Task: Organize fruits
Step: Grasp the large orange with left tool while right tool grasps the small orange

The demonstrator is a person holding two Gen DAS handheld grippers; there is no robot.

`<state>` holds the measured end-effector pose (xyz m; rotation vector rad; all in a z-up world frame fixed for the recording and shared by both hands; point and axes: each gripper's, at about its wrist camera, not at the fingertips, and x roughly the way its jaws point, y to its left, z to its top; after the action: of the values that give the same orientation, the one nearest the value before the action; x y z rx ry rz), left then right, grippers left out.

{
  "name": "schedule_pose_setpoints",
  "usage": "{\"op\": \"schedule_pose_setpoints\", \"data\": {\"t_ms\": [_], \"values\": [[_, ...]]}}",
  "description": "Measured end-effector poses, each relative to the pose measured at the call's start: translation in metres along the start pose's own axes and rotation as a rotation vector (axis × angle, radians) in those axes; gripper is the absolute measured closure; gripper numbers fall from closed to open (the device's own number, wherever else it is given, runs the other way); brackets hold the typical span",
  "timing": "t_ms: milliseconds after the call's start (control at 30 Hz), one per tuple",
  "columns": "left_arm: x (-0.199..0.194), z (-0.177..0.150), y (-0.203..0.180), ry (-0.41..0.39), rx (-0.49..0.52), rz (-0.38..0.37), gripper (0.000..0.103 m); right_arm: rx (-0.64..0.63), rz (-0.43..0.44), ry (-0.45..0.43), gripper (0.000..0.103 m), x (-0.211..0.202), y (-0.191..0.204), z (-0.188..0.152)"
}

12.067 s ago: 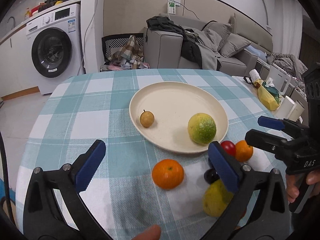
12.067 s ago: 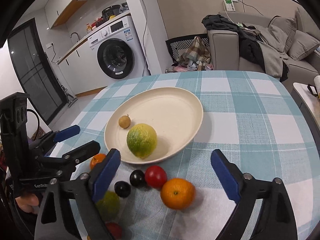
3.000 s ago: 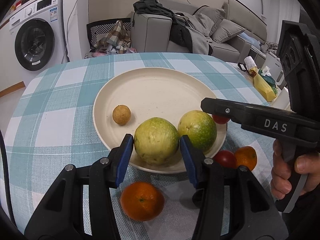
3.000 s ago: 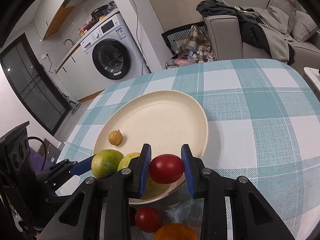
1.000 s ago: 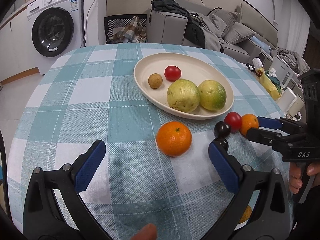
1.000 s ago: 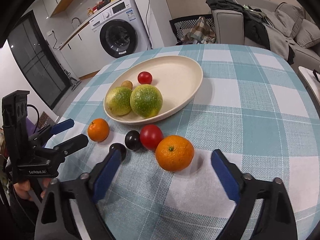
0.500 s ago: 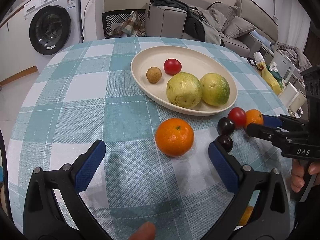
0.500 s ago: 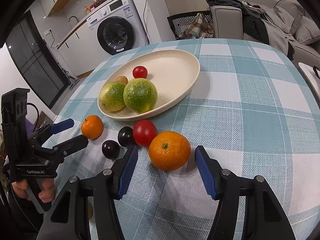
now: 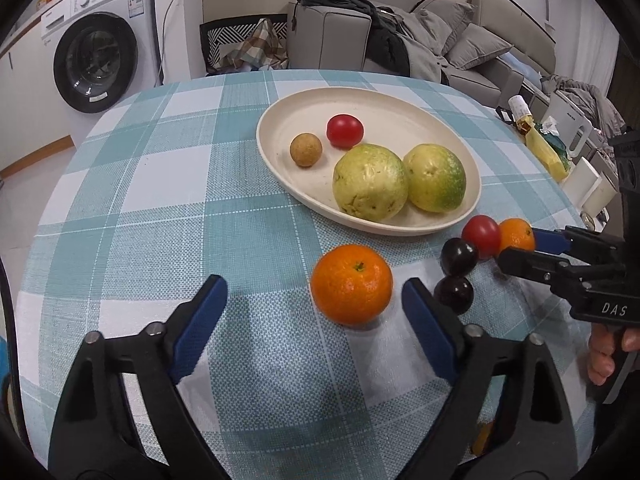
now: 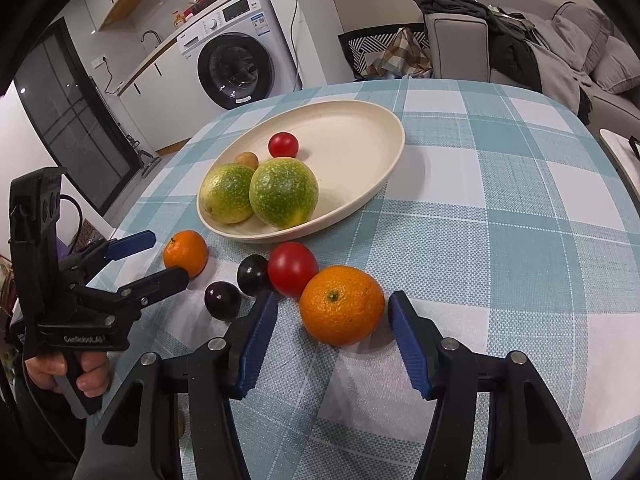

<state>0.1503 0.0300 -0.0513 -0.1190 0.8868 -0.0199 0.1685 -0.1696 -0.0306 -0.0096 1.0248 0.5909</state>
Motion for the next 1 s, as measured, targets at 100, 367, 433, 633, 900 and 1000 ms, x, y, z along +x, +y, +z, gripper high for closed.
{"op": "schedule_pose_setpoints", "data": {"t_ms": [100,367,433,633,900,1000], "values": [[0.002,0.002,0.000,-0.005,0.001,-0.015,0.027,-0.002,0.000,0.001,0.047,0.000,0.000,0.000],[0.002,0.002,-0.008,0.003,0.026,-0.096,0.065,-0.005,-0.007,0.000,0.051,-0.002,0.000,-0.002],[0.001,0.001,-0.011,0.001,0.039,-0.087,0.065,-0.007,-0.006,0.001,0.051,-0.003,0.000,-0.003],[-0.004,0.000,-0.013,-0.005,0.037,-0.100,0.065,-0.012,-0.010,0.006,0.055,-0.004,-0.001,-0.004],[-0.017,0.003,-0.014,-0.046,0.040,-0.093,0.065,-0.006,-0.008,-0.002,0.062,-0.006,-0.002,-0.005],[-0.021,0.003,-0.012,-0.058,0.039,-0.089,0.065,-0.008,-0.008,-0.013,0.062,-0.009,-0.001,-0.004]]}}
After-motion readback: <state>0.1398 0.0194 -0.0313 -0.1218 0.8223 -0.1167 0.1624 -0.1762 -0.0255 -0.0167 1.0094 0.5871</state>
